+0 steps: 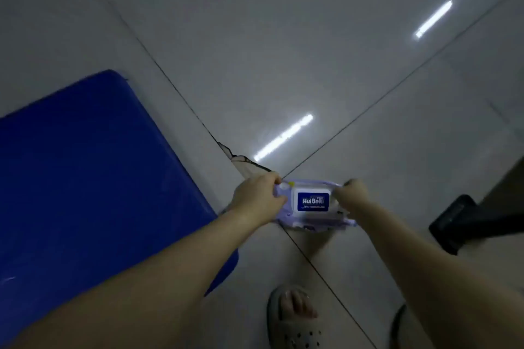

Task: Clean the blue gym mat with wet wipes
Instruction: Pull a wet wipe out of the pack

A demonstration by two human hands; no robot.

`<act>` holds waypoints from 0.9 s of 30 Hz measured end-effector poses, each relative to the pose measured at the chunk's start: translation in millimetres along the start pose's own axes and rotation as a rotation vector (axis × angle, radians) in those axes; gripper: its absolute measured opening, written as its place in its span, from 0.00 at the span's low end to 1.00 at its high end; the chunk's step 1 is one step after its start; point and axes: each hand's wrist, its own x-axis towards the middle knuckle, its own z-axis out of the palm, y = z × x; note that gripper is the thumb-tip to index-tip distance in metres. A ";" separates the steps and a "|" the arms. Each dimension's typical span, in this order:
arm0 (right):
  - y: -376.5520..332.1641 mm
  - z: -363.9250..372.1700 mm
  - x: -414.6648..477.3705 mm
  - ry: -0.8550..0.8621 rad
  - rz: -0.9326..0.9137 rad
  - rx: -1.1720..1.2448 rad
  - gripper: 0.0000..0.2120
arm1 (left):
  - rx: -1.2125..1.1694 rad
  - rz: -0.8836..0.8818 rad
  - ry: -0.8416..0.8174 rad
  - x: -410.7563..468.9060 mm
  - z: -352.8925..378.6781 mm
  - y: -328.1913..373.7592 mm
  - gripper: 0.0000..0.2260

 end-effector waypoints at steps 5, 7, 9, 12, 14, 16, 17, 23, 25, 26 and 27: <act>17.3 15.2 27.7 -0.029 0.041 0.102 0.25 | 0.300 0.187 -0.073 37.9 62.5 -5.4 0.42; 7.8 7.7 28.5 -0.040 0.029 0.166 0.21 | 0.335 0.140 -0.004 42.3 75.5 -11.6 0.36; -12.4 -5.2 19.0 -0.093 -0.002 0.160 0.17 | 0.199 0.058 -0.068 38.0 69.1 -19.0 0.27; -45.7 -15.6 -10.8 -0.157 -0.109 0.127 0.15 | -0.225 -0.021 -0.237 21.9 37.1 -27.9 0.20; -71.4 -20.2 -29.1 -0.160 -0.193 0.123 0.14 | -0.512 -0.052 -0.236 3.9 4.0 -30.2 0.17; -106.4 -22.9 -57.7 -0.217 -0.273 0.188 0.14 | -0.707 -0.073 -0.184 -23.6 -37.9 -34.1 0.12; -120.6 -24.1 -80.1 -0.265 -0.329 0.219 0.13 | -0.736 -0.074 -0.134 -47.3 -62.0 -35.9 0.11; -193.2 -35.8 -249.1 -0.540 -0.783 0.221 0.23 | -0.789 -0.061 0.287 -232.7 -189.4 -42.6 0.12; -198.1 -48.7 -321.4 -0.642 -0.904 0.276 0.29 | -0.824 -0.062 0.461 -305.4 -217.1 -36.3 0.10; -195.3 -51.6 -349.9 -0.707 -0.947 0.275 0.32 | -0.852 -0.047 0.534 -333.6 -223.6 -32.8 0.09; -191.1 -52.9 -383.5 -0.758 -1.002 0.261 0.33 | -0.865 -0.026 0.606 -362.9 -231.4 -29.5 0.09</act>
